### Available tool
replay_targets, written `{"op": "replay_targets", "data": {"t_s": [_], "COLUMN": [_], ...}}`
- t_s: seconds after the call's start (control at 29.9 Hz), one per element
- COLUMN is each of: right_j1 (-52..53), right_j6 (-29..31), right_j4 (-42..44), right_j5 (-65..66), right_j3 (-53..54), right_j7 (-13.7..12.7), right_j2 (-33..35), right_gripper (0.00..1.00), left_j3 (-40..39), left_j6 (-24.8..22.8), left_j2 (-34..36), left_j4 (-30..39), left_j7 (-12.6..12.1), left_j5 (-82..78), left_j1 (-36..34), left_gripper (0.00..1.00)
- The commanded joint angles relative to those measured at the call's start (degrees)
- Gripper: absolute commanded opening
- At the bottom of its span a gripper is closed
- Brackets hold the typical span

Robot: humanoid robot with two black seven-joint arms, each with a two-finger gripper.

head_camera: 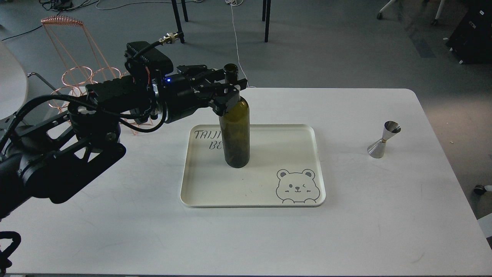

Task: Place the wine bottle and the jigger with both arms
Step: 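Reach the left gripper to the wine bottle neck and grasp it, then lift the wine bottle with the left gripper toward the copper rack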

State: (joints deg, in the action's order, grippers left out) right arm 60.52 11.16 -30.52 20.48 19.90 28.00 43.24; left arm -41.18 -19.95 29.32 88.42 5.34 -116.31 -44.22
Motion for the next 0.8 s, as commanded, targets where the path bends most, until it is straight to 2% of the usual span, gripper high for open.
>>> {"op": "replay_targets", "data": {"t_s": [0.0,0.23,0.5,0.63,0.77], "right_j1": [0.0,0.1,0.3,0.3,0.4], "right_j6": [0.0,-0.1,-0.2,-0.3,-0.4], "right_j4": [0.0,0.1,0.1,0.0,0.0], "right_j5": [0.0,0.1,0.1,0.1,0.1], "right_j3": [0.0,0.0,0.0,0.1,0.1], "right_j7": [0.0,0.0,0.0,0.0,0.0], "right_j2": [0.0,0.1,0.0,-0.4,-1.1], "right_gripper": [0.98,0.98,0.98,0.98,0.98], "left_j3": [-0.2,-6.0,-5.1,-5.1,-4.6], "left_j6": [0.1,-0.4,-0.4,-0.4,-0.1], "left_j2": [0.5,5.2,23.1,28.0,29.8], "left_j4": [0.4,1.8,0.9,-3.4,-8.4], "left_j7": [-0.1,-0.1,1.0,3.5,4.1], "left_j5": [0.1,6.3,15.1,14.6,14.4], "left_j1": [-0.2,-2.6,-10.5,-11.2,-11.2], "left_gripper": [0.17,0.10,0.10,0.10,0.09]}}
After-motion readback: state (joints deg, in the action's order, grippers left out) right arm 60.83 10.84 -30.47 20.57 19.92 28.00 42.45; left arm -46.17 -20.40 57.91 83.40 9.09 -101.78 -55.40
